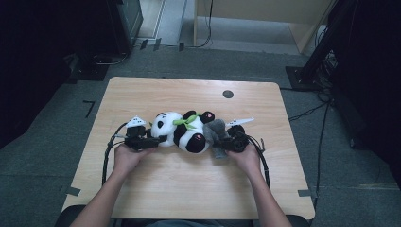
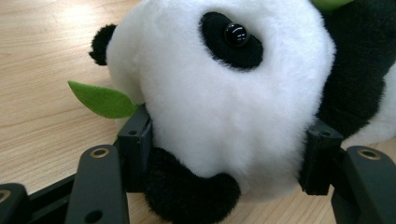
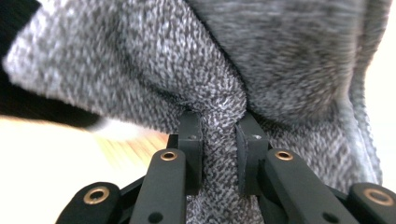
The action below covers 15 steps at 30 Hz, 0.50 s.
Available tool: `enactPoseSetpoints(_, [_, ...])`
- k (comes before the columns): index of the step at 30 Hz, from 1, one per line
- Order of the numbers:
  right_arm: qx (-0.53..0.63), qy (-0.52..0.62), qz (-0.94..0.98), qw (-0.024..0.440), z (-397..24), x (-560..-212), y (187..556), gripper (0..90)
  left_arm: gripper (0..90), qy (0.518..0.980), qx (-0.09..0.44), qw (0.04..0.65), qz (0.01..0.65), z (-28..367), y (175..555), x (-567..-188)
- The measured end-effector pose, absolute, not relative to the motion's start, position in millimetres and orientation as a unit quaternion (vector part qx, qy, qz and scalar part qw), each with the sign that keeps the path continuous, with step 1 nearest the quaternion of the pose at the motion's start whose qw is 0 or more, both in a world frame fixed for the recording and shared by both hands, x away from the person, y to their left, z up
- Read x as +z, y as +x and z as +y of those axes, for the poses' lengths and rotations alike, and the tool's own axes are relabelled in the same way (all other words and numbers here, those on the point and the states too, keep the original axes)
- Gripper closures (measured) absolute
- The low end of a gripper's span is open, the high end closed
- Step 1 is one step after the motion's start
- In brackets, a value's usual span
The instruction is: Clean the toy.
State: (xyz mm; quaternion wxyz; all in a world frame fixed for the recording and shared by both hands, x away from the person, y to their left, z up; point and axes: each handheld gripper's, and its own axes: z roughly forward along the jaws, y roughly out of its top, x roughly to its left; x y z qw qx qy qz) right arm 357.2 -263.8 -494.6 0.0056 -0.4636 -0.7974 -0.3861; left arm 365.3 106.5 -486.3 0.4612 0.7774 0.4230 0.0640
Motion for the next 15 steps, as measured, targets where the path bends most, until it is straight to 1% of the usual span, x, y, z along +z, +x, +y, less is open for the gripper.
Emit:
enactPoseSetpoints(3, [-0.368, -0.48, -0.796, 0.012, -269.8, -495.4, 359.0, 77.2, 35.8, 0.776, 0.062, 0.461, 0.426, 106.8, 365.6, -486.1])
enactPoseSetpoints(5, [-0.368, -0.485, -0.793, 0.004, -275.1, -489.8, 358.5, 77.2, 35.8, 0.776, 0.062, 0.461, 0.425, 106.5, 365.5, -486.3])
enactPoseSetpoints(15, [-0.422, -0.487, -0.764, -0.04, -286.4, -442.7, 344.5, 77.6, 35.7, 0.783, 0.068, 0.457, 0.417, 104.4, 365.5, -486.0])
